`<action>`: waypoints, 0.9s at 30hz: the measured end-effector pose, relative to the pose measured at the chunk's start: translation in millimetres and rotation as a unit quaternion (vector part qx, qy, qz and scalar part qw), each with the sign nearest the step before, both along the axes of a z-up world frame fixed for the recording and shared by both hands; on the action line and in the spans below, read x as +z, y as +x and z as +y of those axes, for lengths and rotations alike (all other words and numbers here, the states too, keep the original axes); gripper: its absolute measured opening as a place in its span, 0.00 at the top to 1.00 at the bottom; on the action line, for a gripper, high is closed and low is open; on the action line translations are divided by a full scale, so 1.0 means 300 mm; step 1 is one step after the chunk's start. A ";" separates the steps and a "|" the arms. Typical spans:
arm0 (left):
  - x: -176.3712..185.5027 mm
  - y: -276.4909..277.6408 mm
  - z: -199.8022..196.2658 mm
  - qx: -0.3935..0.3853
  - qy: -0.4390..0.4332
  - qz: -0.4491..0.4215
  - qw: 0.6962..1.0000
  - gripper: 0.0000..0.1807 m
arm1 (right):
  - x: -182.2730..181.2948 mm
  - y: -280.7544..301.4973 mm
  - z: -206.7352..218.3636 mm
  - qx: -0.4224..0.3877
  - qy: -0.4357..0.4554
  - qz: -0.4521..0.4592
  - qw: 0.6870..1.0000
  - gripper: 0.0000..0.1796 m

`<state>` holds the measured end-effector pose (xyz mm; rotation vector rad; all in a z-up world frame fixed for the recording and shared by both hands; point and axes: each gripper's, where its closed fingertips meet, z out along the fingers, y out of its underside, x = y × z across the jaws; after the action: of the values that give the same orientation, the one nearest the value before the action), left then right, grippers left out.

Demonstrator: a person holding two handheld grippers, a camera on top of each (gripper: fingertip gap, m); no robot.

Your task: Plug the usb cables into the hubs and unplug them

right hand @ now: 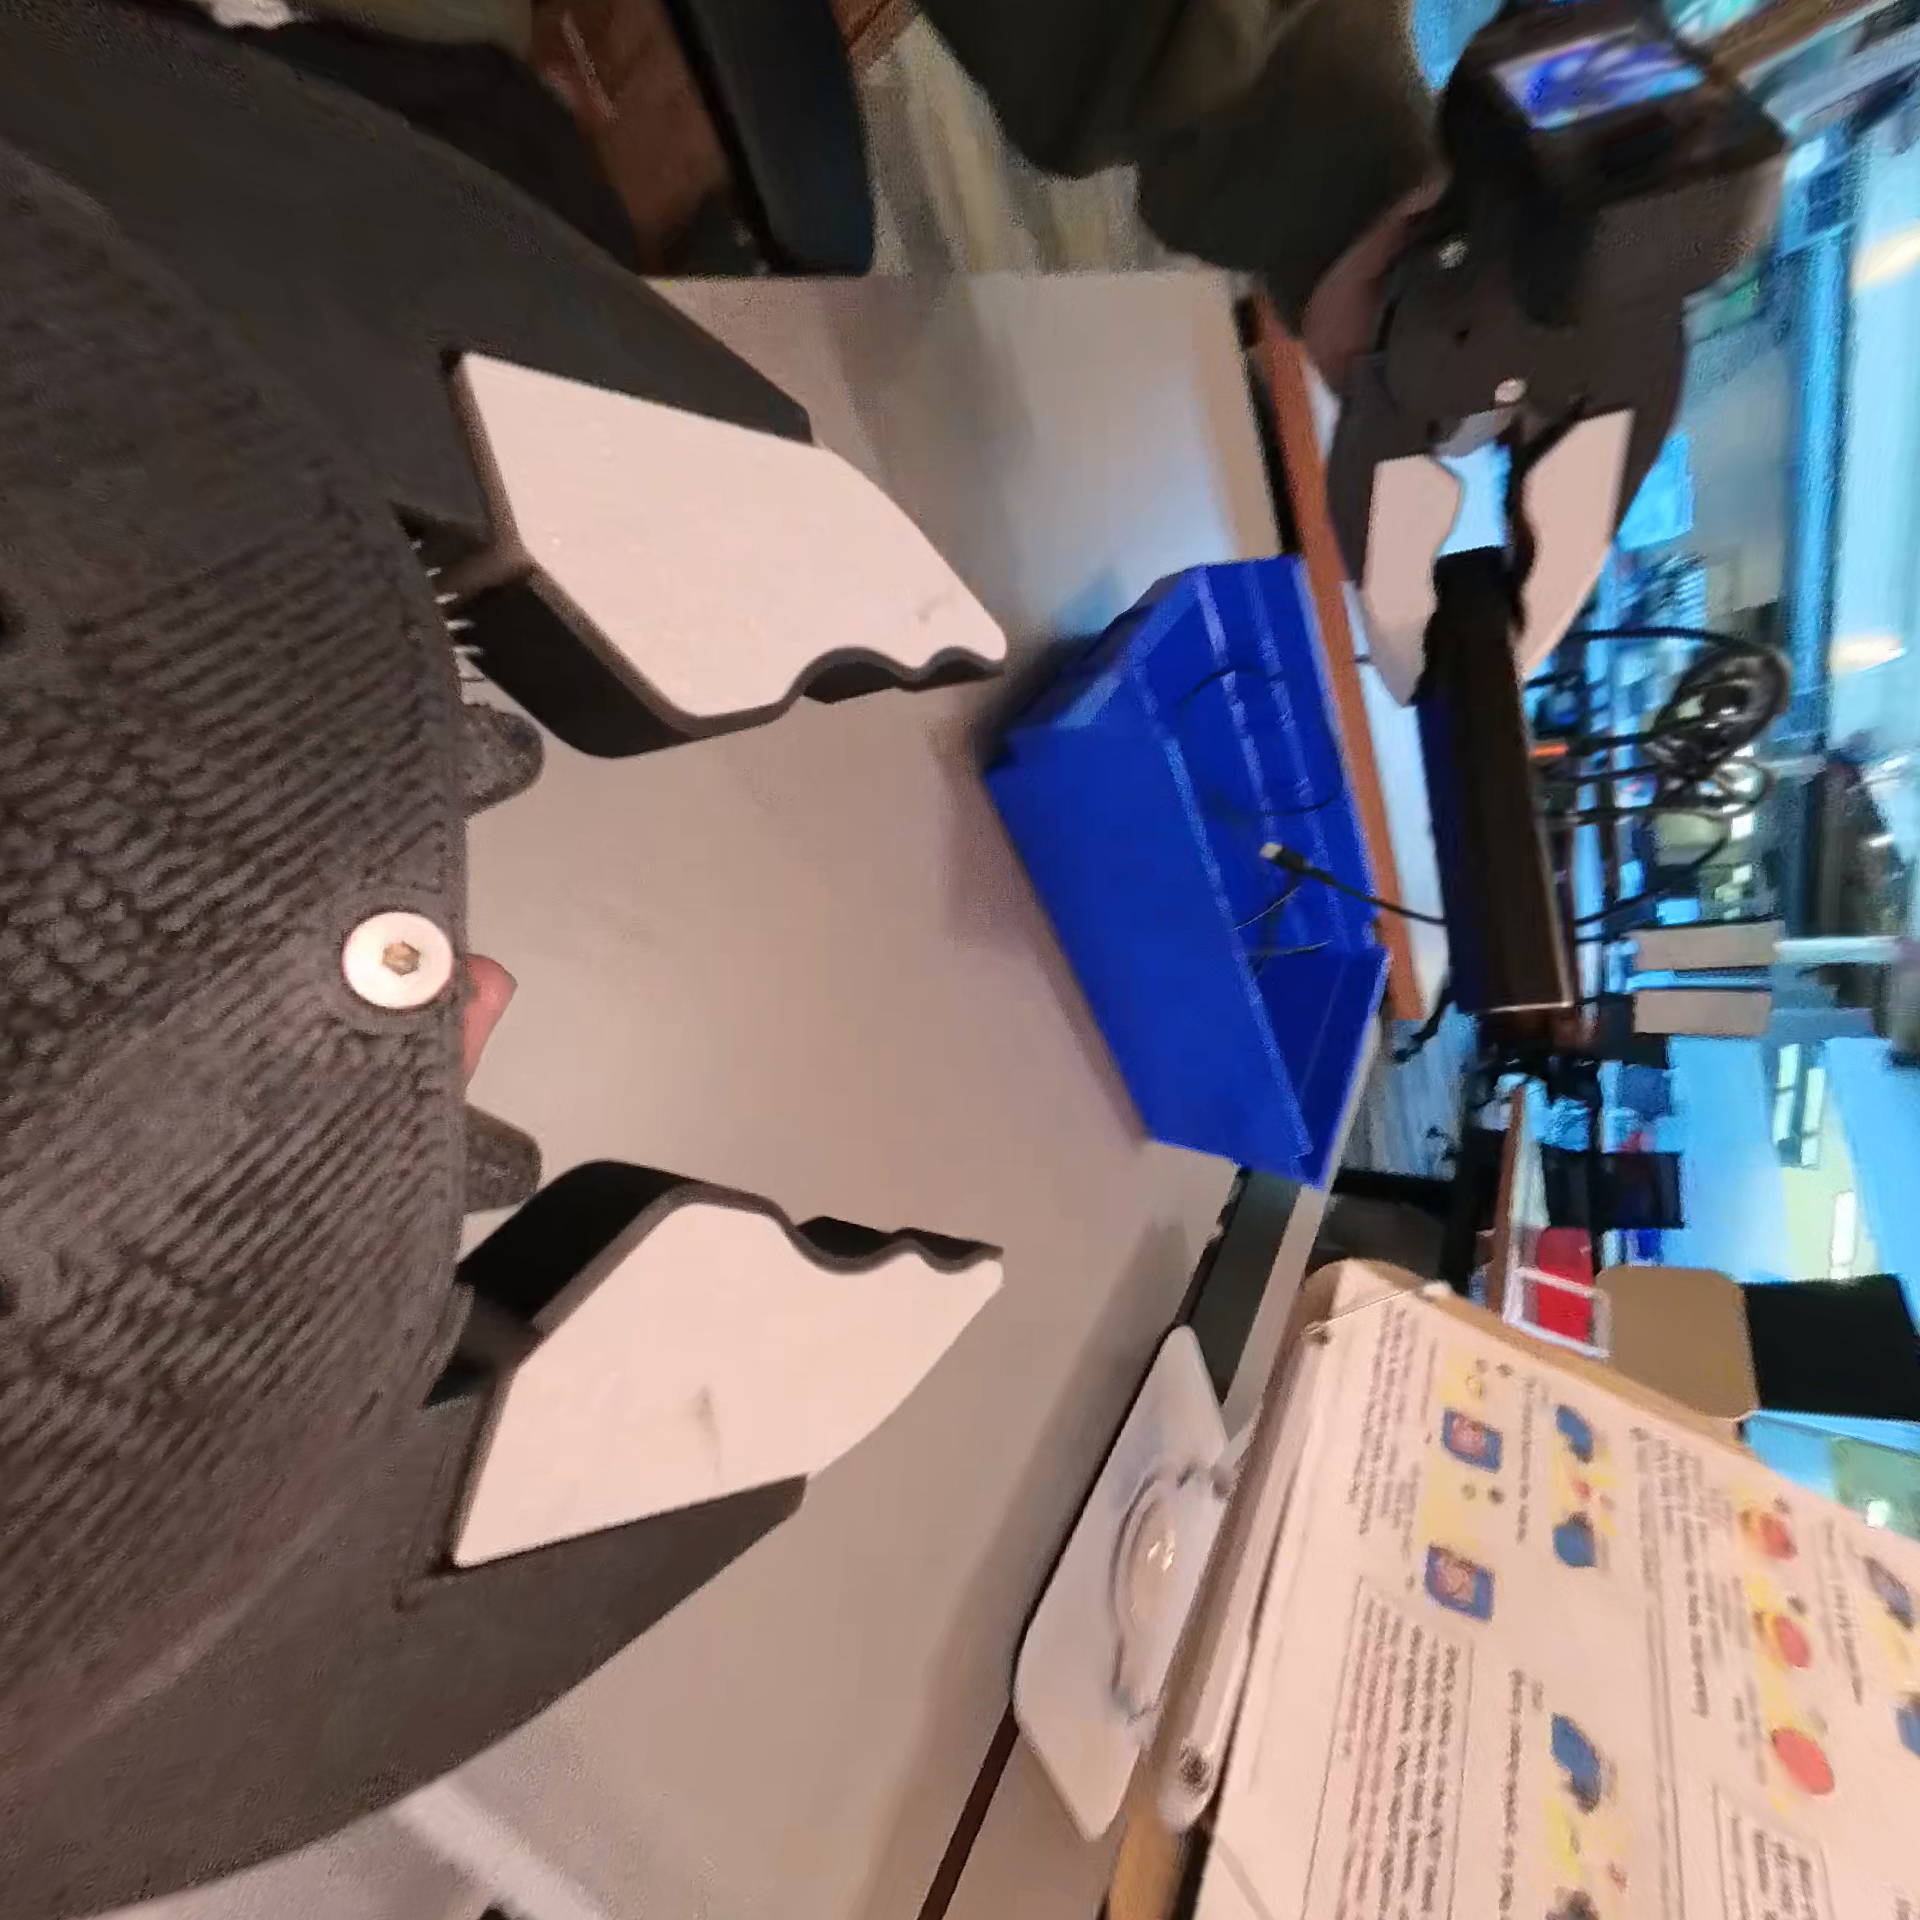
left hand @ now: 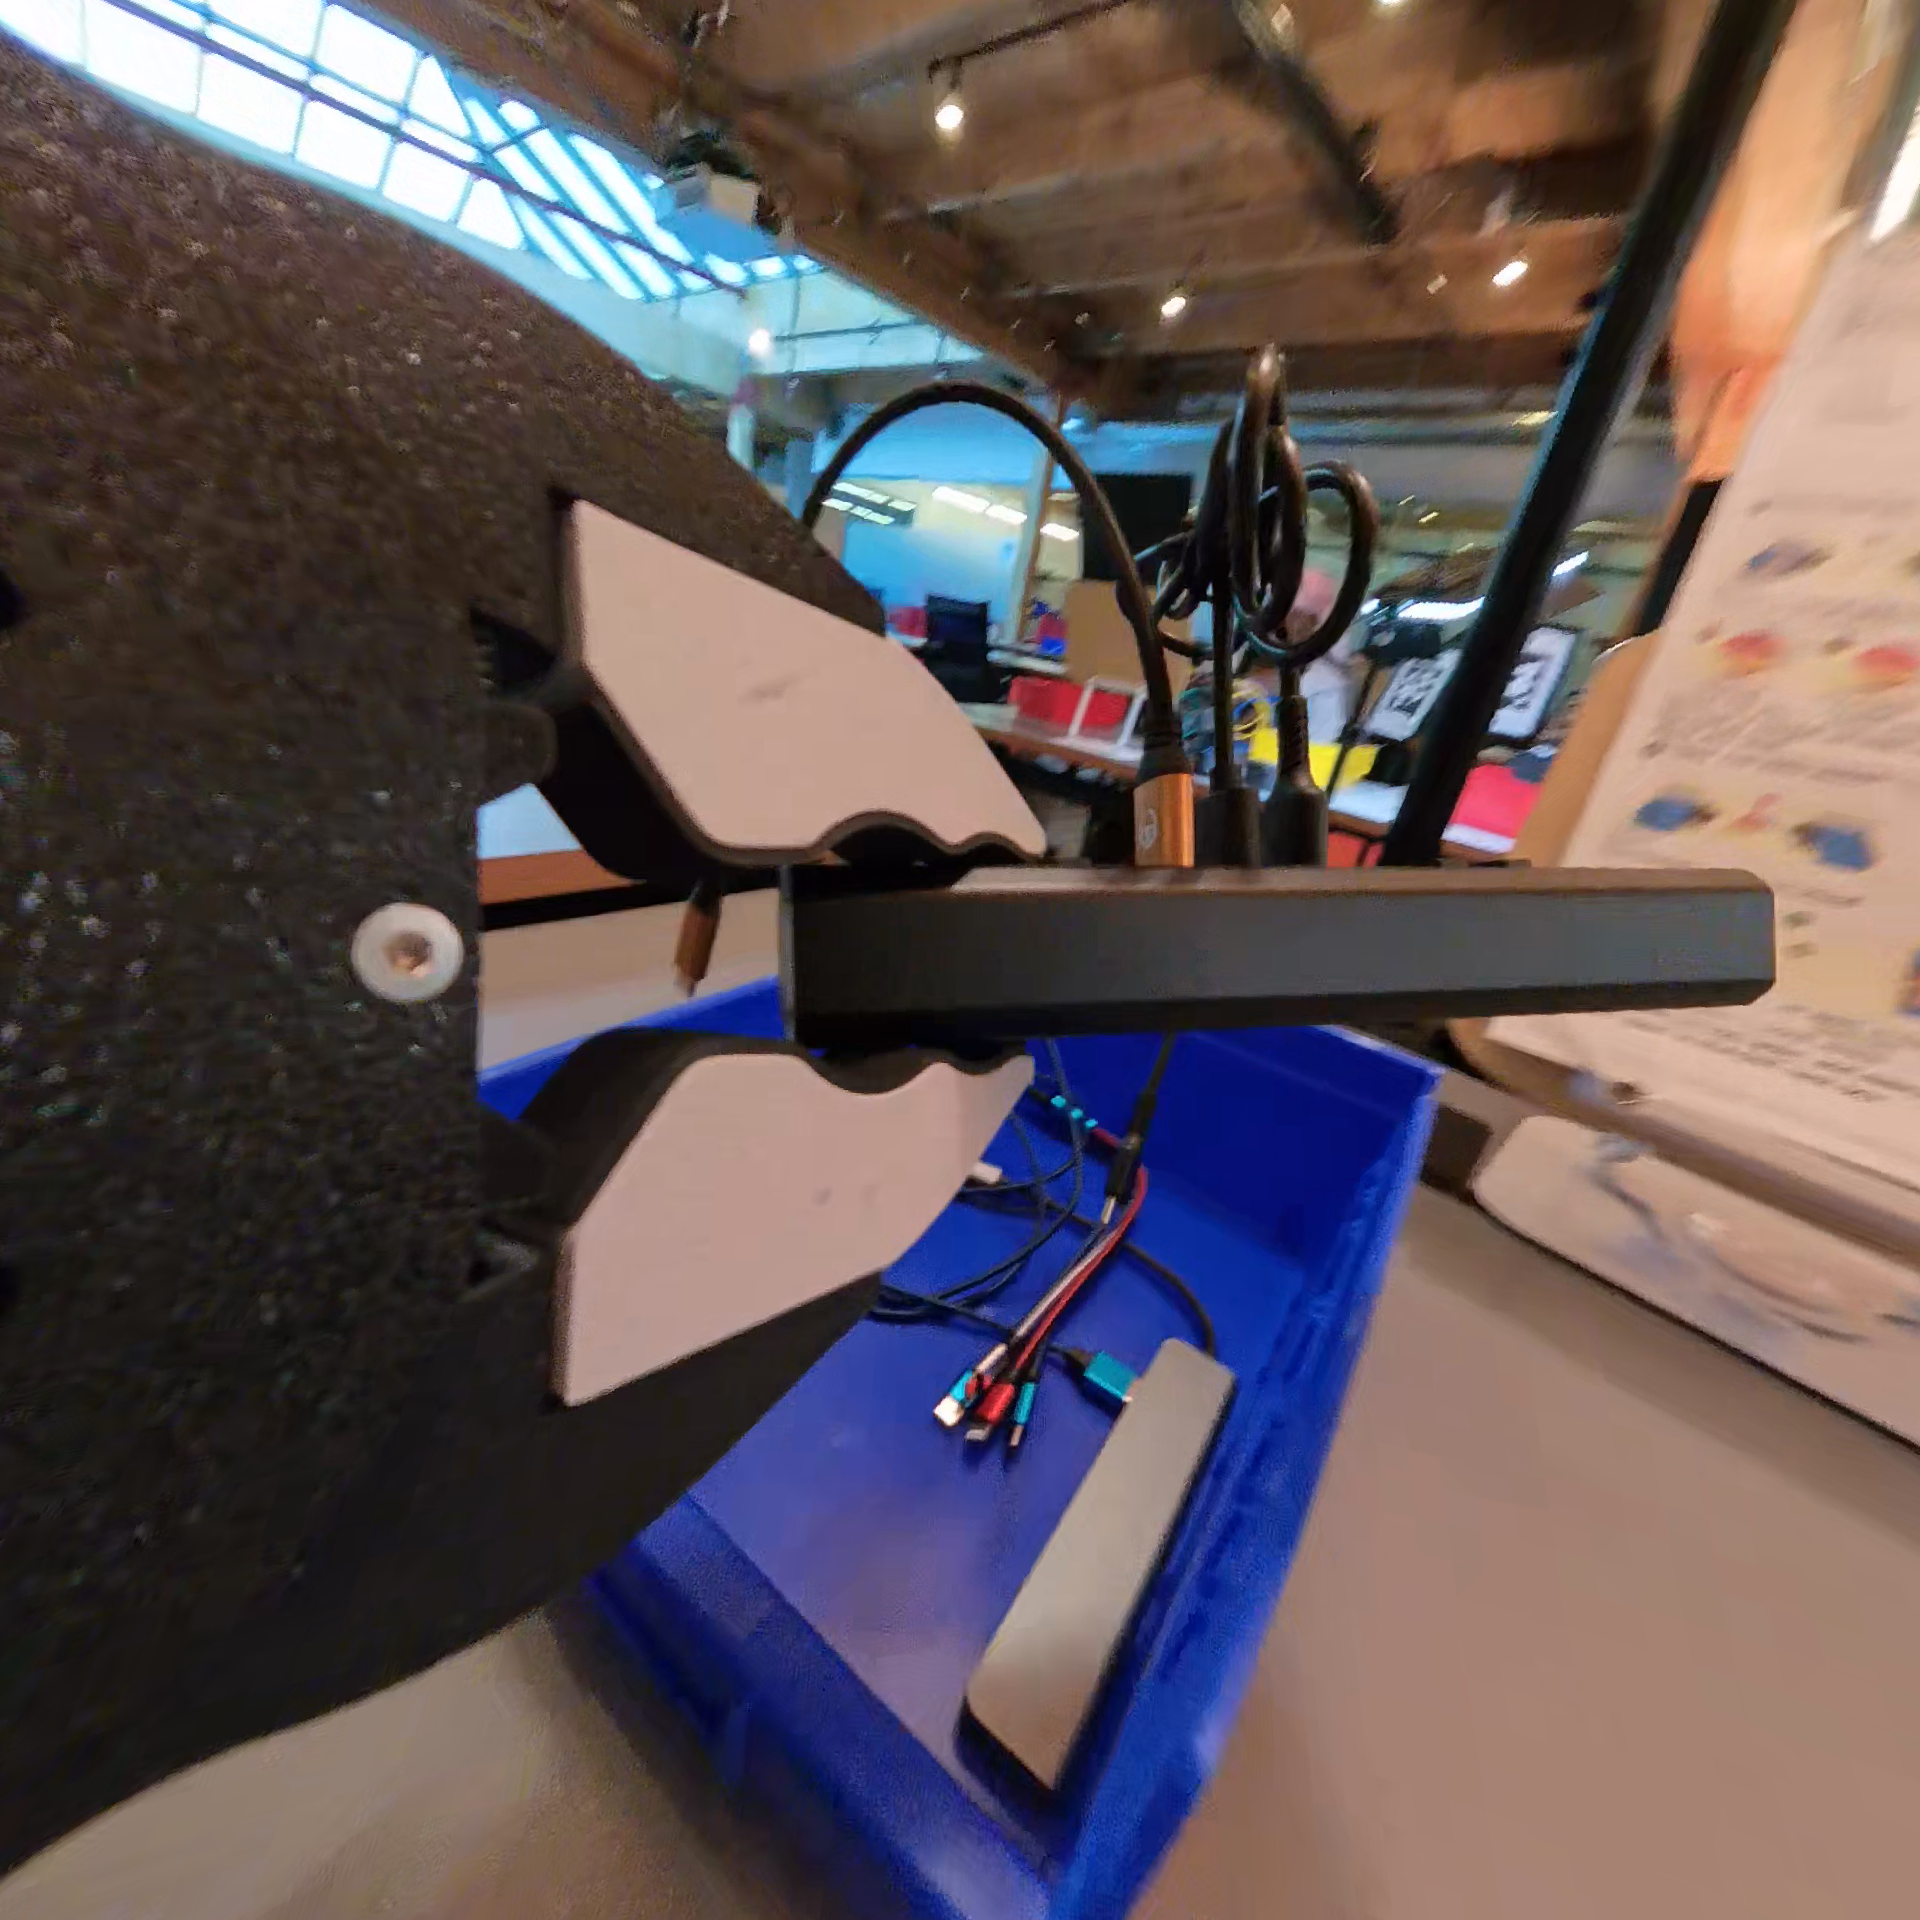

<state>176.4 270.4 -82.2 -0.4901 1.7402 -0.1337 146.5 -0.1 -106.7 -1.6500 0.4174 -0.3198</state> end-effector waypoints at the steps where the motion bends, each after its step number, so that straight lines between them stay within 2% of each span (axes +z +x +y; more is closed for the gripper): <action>1: 0.031 -0.018 -0.027 -0.019 0.006 -0.011 1.000 0.84 | 0.030 0.002 0.016 0.003 0.021 0.001 1.000 0.43; 4: 0.118 -0.076 -0.135 -0.089 0.025 -0.050 0.994 0.84 | 0.122 0.027 0.064 0.019 0.098 0.016 0.995 0.39; 9: 0.193 -0.163 -0.360 -0.213 0.086 -0.122 0.966 0.84 | 0.212 -0.008 0.156 0.154 0.188 0.111 0.964 0.37; 13: 0.170 -0.205 -0.505 -0.291 0.126 -0.143 0.938 0.84 | 0.260 -0.050 0.128 0.200 0.228 0.077 0.950 0.38; 15: 0.148 -0.220 -0.552 -0.316 0.159 -0.146 0.924 0.84 | 0.249 -0.067 0.097 0.208 0.203 0.034 0.956 0.38; 18: 0.107 -0.234 -0.601 -0.346 0.180 -0.131 0.911 0.84 | 0.196 -0.121 0.065 0.249 0.114 -0.018 0.962 0.40; 21: 0.081 -0.235 -0.631 -0.356 0.204 -0.125 0.903 0.84 | 0.088 -0.164 0.067 0.280 -0.014 -0.051 0.958 0.44; 22: 0.074 -0.227 -0.631 -0.352 0.218 -0.124 0.902 0.84 | 0.057 -0.179 0.064 0.296 -0.044 -0.054 0.953 0.51; 24: 0.059 -0.208 -0.627 -0.350 0.226 -0.115 0.902 0.84 | 0.033 -0.156 0.062 0.269 -0.066 -0.076 0.958 0.56; 27: 0.037 -0.187 -0.622 -0.351 0.205 -0.101 0.908 0.84 | 0.036 -0.151 0.062 0.251 -0.038 -0.065 0.965 0.58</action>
<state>120.3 83.9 -71.0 0.4621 1.6081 -0.3063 101.2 18.5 -96.0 -1.7349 -0.1197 -0.0620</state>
